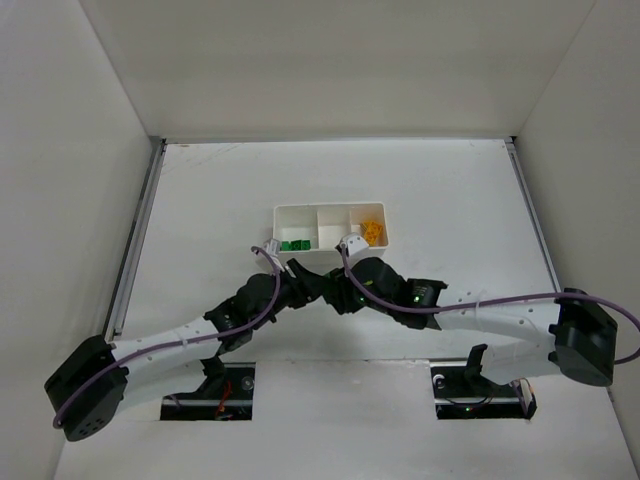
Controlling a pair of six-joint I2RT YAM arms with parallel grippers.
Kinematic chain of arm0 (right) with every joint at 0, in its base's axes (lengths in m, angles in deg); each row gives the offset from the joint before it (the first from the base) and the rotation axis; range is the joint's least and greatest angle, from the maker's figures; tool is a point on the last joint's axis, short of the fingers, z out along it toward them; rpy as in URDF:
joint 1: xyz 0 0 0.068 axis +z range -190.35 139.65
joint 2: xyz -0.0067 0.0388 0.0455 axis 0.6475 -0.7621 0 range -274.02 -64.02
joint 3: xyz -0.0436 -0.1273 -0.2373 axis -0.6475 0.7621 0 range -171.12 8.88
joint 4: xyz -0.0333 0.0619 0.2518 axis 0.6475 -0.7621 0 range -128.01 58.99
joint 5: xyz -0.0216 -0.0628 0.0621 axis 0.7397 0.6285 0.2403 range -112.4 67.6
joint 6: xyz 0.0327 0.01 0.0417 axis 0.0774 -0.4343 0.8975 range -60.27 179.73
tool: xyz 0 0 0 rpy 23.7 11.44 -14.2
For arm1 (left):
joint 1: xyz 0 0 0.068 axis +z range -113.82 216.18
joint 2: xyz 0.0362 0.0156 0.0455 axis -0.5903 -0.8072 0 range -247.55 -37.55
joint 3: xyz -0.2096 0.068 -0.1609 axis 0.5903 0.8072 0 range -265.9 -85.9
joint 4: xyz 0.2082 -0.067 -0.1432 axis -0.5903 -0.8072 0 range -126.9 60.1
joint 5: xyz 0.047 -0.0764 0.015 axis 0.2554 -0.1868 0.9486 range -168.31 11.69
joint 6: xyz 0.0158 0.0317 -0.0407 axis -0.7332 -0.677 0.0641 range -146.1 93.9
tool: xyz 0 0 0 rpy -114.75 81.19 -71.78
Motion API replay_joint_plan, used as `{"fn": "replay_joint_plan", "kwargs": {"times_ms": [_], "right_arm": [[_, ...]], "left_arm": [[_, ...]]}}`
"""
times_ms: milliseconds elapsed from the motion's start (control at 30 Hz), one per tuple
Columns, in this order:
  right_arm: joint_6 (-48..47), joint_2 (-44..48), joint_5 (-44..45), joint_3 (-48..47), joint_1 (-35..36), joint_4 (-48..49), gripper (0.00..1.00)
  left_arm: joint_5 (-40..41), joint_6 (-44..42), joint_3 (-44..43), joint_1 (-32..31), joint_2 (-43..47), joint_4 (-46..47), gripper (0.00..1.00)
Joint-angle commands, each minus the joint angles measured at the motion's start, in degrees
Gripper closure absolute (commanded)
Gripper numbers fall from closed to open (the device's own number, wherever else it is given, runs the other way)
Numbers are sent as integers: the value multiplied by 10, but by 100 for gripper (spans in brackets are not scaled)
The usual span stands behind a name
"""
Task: Sort the legos into containers by color
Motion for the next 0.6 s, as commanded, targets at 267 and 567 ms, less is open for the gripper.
{"fn": "replay_joint_plan", "kwargs": {"times_ms": [267,567], "right_arm": [[23,8,-8,7,-2,51,68],[31,93,-13,87,-12,95,28]], "left_arm": [[68,3,30,-11,44,66,81],[64,0,40,-2,65,64,85]]}}
